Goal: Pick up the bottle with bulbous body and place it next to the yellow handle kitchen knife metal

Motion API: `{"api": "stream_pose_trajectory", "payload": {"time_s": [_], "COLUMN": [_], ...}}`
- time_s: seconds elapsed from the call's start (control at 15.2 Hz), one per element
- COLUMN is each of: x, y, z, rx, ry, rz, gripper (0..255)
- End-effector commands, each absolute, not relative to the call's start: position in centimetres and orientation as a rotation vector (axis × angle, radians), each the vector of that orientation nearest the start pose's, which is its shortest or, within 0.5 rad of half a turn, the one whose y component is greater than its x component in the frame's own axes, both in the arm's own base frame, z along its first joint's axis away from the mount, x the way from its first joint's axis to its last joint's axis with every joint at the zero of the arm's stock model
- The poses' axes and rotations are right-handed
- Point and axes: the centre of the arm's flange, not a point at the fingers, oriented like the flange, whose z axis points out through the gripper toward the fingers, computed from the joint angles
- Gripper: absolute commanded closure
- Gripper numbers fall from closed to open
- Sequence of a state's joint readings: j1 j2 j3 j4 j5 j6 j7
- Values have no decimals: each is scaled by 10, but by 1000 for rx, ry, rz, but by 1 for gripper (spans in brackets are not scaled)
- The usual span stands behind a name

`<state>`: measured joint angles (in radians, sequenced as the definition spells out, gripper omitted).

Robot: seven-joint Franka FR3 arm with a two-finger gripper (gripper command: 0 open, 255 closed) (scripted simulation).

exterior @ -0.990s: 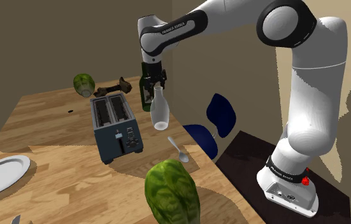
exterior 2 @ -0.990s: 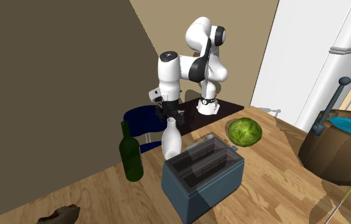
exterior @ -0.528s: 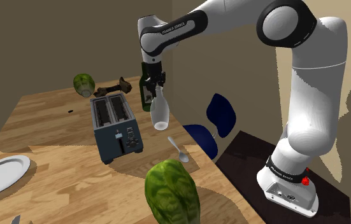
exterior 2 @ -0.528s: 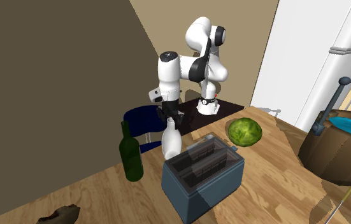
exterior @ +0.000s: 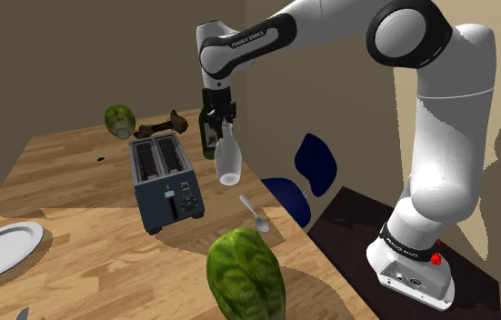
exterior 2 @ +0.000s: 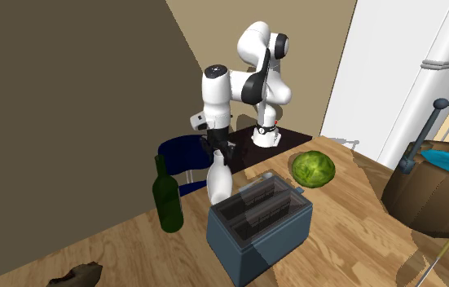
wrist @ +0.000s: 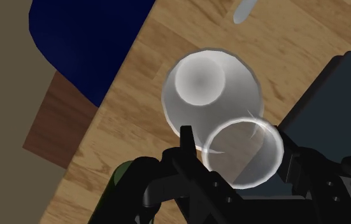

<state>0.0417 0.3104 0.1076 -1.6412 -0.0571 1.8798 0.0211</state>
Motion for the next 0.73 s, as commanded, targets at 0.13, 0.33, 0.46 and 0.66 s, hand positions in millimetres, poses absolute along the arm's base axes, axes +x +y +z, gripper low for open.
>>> {"api": "stream_pose_trajectory", "payload": {"time_s": [0.13, 0.33, 0.46, 0.66], "x": [636, 636, 636, 636], "y": [85, 85, 85, 85], "z": [449, 464, 475, 491], "rx": [-3158, -3158, -3158, -3158], "ry": [-227, -227, -227, -227], "rz": [107, 107, 107, 107], "gripper": [255, 255, 255, 255]}}
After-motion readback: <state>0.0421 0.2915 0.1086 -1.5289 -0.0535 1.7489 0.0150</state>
